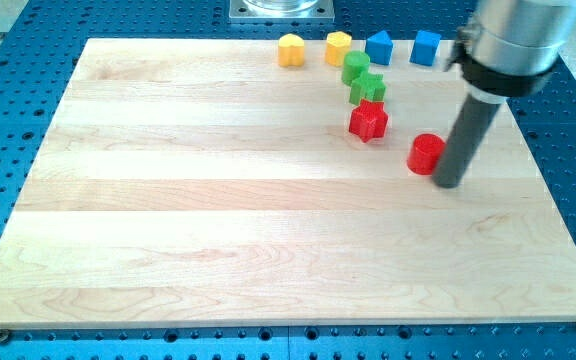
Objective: Put the red circle below the red star
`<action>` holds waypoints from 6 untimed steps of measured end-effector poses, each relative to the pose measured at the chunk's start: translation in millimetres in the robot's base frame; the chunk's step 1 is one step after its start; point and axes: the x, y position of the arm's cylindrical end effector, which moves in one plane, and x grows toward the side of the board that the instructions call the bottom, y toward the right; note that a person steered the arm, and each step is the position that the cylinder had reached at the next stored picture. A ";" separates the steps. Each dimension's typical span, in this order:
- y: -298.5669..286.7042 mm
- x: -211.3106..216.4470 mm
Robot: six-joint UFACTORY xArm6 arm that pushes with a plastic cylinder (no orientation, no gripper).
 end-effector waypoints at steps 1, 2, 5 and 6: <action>34.3 -2.8; 40.5 -17.5; 7.5 -32.7; -13.2 -32.3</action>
